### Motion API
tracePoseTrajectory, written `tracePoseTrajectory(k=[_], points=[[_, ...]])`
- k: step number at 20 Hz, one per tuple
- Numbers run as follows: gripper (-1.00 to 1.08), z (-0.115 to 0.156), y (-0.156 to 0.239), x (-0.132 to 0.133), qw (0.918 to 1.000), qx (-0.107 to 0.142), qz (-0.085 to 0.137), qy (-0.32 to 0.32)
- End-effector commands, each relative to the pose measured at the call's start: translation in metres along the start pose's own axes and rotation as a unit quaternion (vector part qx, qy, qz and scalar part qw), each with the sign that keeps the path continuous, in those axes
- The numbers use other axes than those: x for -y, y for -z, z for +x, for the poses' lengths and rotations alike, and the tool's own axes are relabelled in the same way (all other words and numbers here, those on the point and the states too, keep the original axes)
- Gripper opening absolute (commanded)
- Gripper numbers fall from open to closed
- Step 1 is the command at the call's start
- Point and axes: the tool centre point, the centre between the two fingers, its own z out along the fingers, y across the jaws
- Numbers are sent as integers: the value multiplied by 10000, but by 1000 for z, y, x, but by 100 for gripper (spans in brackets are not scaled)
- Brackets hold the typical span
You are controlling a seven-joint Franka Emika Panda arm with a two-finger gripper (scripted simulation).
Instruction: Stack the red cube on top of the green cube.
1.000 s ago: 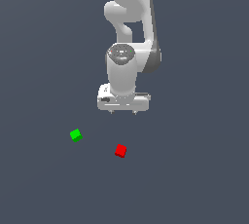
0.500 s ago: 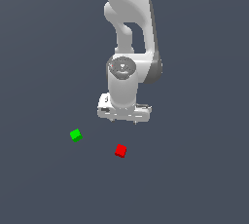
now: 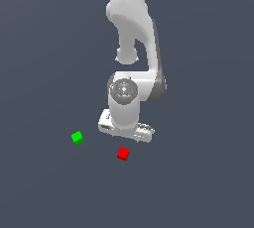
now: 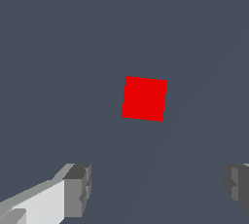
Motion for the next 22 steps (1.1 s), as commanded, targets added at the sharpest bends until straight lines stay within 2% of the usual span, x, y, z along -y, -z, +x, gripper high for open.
tracePoseTrajectory(k=[1,11,22], points=[[100,12,-6,1,9999,-7,-4,-141],[100,40,-20,1,9989,-18,-11,-470],[100,47,-23,1,9985,-20,-12,-539]])
